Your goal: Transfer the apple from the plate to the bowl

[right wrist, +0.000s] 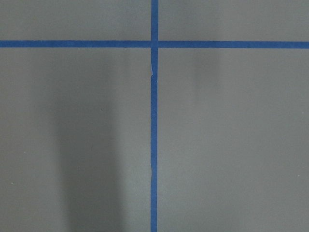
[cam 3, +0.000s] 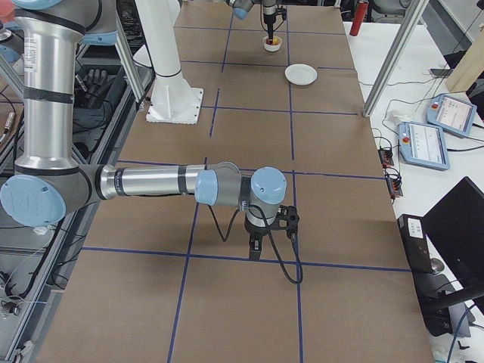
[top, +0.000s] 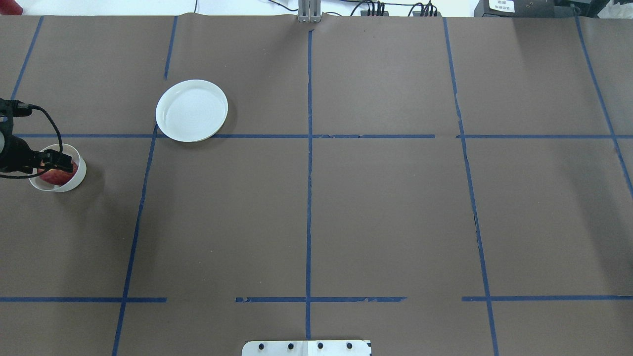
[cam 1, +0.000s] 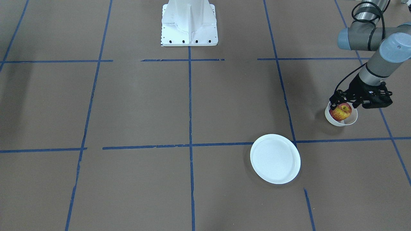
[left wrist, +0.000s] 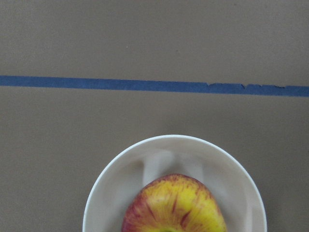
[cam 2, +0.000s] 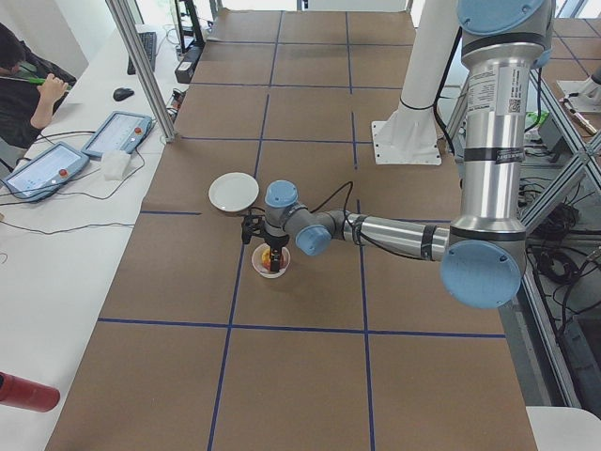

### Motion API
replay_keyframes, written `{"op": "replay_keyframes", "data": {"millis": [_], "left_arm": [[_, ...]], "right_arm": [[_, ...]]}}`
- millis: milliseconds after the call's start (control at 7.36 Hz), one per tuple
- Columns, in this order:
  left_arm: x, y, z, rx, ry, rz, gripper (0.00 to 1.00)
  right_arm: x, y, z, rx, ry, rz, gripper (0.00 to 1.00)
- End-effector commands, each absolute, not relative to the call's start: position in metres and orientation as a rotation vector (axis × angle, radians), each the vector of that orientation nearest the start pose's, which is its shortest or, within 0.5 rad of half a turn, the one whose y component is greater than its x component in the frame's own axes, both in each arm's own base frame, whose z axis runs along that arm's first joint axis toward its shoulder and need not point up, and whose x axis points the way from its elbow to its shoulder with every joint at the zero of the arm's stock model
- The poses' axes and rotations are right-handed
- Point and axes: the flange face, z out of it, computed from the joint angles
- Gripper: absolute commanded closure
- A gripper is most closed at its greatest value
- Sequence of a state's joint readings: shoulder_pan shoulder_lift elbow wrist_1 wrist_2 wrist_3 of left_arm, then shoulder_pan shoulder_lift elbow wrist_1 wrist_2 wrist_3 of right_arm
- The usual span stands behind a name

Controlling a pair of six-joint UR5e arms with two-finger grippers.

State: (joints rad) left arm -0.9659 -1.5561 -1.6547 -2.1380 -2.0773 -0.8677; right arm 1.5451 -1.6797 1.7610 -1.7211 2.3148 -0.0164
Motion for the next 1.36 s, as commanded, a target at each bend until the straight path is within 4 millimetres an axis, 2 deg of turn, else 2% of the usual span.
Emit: {"op": "replay_keyframes", "data": {"millis": [0, 136, 272, 543, 679, 815, 951, 1086, 1222], "left_arm": [[0.209, -0.476, 0.535, 0.165, 0.771, -0.030, 0.00], [0.191, -0.499, 0.514, 0.200, 0.739, 0.021, 0.00], [0.170, -0.516, 0.504, 0.211, 0.720, 0.098, 0.00], [0.101, -0.523, 0.504, 0.250, 0.830, 0.213, 0.00], [0.075, -0.526, 0.513, 0.291, 0.819, 0.266, 0.00], [0.034, -0.513, 0.535, 0.308, 0.787, 0.293, 0.00], [-0.007, -0.511, 0.548, 0.199, 0.772, 0.187, 0.00], [-0.027, -0.503, 0.562, 0.149, 0.761, 0.180, 0.00], [-0.058, -0.480, 0.602, 0.143, 0.751, 0.225, 0.00]], "right_arm": [[0.054, -0.441, 0.633, -0.069, -0.743, -0.015, 0.00], [0.055, -0.441, 0.633, -0.069, -0.743, -0.014, 0.00], [0.054, -0.441, 0.633, -0.069, -0.743, -0.015, 0.00], [0.054, -0.441, 0.633, -0.070, -0.743, -0.014, 0.00], [0.054, -0.441, 0.633, -0.069, -0.743, -0.015, 0.00], [0.054, -0.441, 0.633, -0.069, -0.743, -0.015, 0.00], [0.054, -0.441, 0.633, -0.069, -0.743, -0.015, 0.00], [0.054, -0.441, 0.633, -0.069, -0.743, -0.015, 0.00], [0.054, -0.441, 0.633, -0.069, -0.743, -0.015, 0.00]]}}
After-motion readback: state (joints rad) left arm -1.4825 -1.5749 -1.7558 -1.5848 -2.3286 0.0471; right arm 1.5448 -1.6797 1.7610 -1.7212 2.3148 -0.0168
